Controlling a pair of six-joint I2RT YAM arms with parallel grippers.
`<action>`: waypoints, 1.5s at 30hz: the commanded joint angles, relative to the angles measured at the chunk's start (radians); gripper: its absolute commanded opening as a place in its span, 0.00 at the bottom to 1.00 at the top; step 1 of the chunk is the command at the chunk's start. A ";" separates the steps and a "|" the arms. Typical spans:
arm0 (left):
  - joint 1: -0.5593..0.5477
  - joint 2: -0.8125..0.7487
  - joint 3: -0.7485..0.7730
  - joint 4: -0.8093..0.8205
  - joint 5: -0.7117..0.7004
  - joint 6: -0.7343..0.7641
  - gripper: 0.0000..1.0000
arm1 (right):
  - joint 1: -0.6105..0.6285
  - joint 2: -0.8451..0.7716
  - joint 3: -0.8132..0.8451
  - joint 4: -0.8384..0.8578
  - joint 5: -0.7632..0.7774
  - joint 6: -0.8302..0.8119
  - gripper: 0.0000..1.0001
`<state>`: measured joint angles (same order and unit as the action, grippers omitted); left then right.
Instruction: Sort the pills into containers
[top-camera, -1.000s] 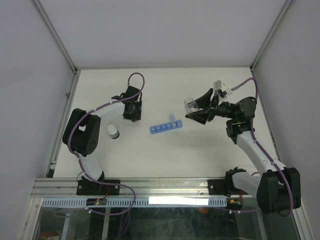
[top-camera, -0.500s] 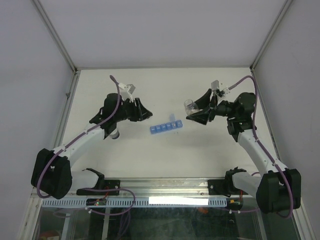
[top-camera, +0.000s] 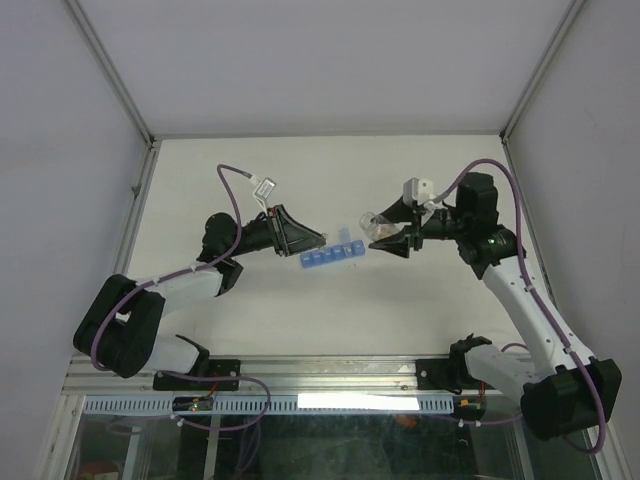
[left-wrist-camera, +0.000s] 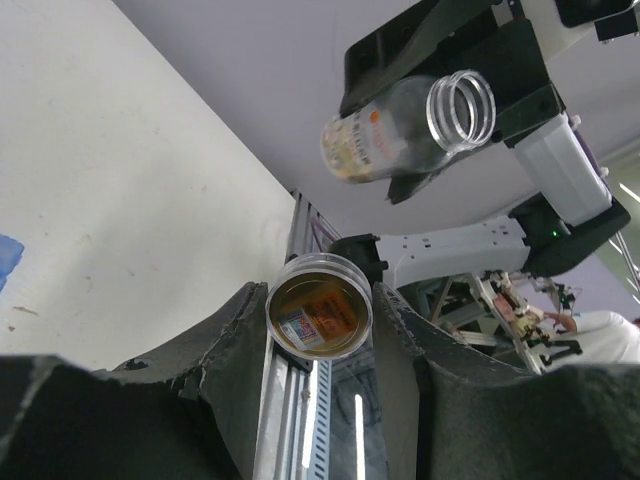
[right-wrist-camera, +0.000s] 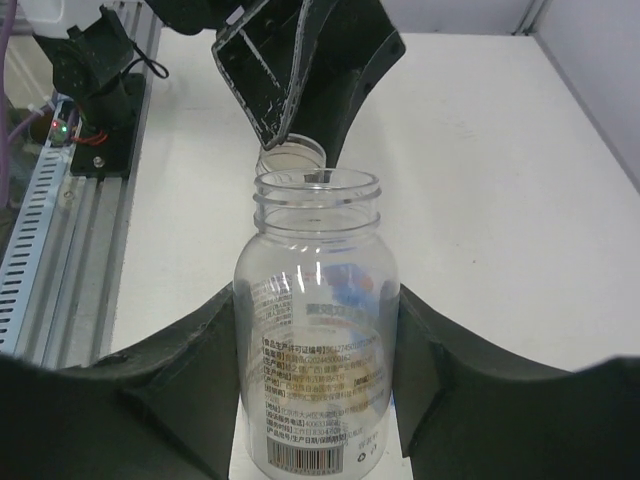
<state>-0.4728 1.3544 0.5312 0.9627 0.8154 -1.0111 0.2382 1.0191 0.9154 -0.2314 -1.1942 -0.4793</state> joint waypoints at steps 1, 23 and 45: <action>-0.026 0.047 0.052 0.200 0.064 -0.068 0.23 | 0.088 0.018 0.054 -0.201 0.154 -0.232 0.00; -0.112 0.014 0.202 -0.285 -0.060 0.211 0.23 | 0.304 0.106 0.066 -0.221 0.454 -0.263 0.00; -0.210 -0.055 0.272 -0.570 -0.233 0.340 0.22 | 0.340 0.159 0.102 -0.248 0.560 -0.245 0.00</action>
<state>-0.6426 1.3518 0.7403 0.4694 0.6426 -0.7315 0.5659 1.1637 0.9535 -0.5148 -0.6628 -0.7383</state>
